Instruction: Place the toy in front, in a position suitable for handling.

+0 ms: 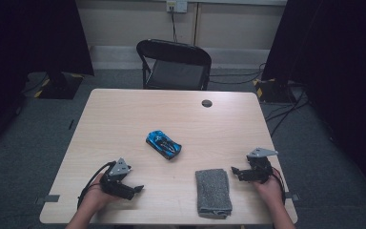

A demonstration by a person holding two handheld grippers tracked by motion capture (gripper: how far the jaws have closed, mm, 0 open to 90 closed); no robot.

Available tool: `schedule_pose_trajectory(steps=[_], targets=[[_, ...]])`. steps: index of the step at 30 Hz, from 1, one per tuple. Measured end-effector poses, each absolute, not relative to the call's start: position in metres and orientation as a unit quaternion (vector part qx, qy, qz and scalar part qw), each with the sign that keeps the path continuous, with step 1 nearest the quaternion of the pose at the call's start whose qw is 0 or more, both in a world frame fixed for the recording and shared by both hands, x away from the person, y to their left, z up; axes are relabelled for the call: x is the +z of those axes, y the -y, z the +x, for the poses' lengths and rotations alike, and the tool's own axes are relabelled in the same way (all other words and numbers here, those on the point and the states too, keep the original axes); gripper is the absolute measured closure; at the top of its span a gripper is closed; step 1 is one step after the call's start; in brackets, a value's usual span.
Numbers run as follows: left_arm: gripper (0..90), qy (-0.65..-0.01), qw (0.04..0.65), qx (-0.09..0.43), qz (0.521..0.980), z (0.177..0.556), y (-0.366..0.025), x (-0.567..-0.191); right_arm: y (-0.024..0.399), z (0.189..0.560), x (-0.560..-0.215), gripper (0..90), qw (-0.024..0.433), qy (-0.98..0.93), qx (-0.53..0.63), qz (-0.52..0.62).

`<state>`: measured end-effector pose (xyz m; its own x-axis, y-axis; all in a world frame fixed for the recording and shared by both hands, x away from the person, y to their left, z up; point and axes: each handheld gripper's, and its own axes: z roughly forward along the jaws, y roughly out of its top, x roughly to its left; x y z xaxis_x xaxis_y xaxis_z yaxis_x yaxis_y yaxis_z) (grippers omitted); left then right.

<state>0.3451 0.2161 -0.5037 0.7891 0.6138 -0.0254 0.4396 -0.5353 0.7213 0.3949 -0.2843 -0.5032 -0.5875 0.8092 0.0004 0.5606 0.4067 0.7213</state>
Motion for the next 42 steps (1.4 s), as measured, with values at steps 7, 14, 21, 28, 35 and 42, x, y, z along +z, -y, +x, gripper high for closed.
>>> schedule_pose_trajectory(steps=[7,14,21,28,35,42], targets=[[5.5,-0.306,0.371,0.117,0.869,0.345,-0.214,-0.504,0.284,0.395,-0.503,12.6,0.179,-0.819,0.349,0.419],[6.1,-0.314,0.371,0.12,0.866,0.345,-0.206,-0.503,0.284,0.394,-0.503,12.4,0.18,-0.814,0.347,0.429],[16.8,-0.305,0.369,0.103,0.872,0.344,-0.197,-0.498,0.285,0.393,-0.503,12.4,0.181,-0.814,0.347,0.43],[16.8,-0.287,0.375,0.106,0.875,0.343,-0.184,-0.487,0.285,0.393,-0.503,12.4,0.181,-0.813,0.347,0.431],[20.1,-0.222,0.39,0.088,0.889,0.341,-0.143,-0.473,0.285,0.393,-0.503,12.4,0.181,-0.813,0.347,0.431],[21.9,-0.167,0.397,0.058,0.901,0.348,-0.086,-0.469,0.285,0.393,-0.503,12.4,0.181,-0.813,0.347,0.431]])
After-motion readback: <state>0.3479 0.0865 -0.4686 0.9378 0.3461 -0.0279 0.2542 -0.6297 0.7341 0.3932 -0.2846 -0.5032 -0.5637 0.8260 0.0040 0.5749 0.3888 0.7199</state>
